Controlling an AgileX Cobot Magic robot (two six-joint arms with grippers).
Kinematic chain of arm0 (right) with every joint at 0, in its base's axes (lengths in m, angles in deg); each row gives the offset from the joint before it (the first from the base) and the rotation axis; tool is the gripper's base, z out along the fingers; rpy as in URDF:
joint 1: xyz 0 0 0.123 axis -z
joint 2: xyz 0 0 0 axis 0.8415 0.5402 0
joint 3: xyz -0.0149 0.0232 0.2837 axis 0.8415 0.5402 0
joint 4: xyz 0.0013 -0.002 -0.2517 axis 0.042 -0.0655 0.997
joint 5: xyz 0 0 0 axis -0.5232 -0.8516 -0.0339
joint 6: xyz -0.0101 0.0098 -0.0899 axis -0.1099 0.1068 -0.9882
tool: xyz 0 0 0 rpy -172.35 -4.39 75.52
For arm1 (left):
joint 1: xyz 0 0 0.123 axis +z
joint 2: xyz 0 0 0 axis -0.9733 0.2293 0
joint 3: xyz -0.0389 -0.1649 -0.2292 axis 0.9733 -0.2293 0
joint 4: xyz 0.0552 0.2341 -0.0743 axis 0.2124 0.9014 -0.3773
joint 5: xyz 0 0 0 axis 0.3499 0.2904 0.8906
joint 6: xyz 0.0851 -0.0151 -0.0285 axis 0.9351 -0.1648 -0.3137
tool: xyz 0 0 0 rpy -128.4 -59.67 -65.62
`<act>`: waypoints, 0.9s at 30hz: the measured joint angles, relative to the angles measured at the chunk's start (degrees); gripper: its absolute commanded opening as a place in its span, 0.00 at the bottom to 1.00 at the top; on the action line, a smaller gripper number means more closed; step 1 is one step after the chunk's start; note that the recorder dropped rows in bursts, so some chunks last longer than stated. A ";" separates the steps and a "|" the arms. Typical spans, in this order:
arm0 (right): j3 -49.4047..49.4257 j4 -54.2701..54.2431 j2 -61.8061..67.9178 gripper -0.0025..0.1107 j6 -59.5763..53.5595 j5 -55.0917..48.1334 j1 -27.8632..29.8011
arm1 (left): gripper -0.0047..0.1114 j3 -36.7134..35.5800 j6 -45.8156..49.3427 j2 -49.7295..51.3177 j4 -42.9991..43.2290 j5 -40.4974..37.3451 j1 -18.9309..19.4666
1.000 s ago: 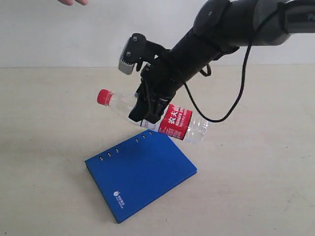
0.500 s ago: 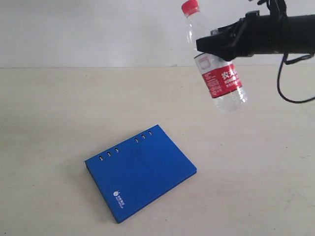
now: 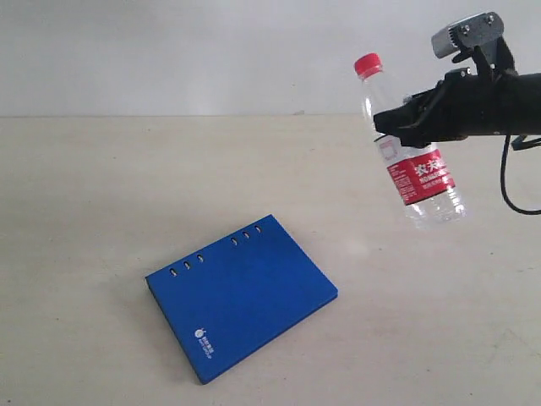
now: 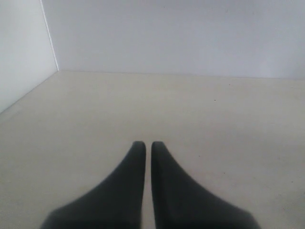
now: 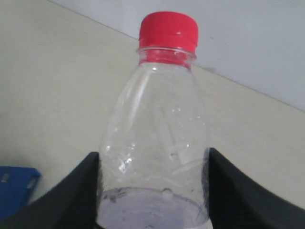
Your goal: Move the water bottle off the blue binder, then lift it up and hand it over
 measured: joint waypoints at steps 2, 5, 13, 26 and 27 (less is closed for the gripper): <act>0.00 0.00 -0.68 0.02 0.16 6.13 0.00 | 0.08 0.00 0.00 0.00 0.00 0.00 0.00; 0.00 -0.04 -2.25 0.02 3.71 14.04 0.10 | 0.08 0.00 0.00 0.00 0.00 0.00 0.00; 0.43 -0.54 -10.20 0.02 12.75 22.20 0.08 | 0.08 0.00 0.00 0.00 0.00 0.00 0.00; 24.47 -0.66 -29.84 0.02 0.25 13.89 -0.68 | 0.08 0.00 0.00 0.00 0.00 0.00 0.00; 25.88 -0.62 -29.84 0.02 0.25 13.89 -0.68 | 0.08 0.00 0.00 0.00 0.00 0.00 0.00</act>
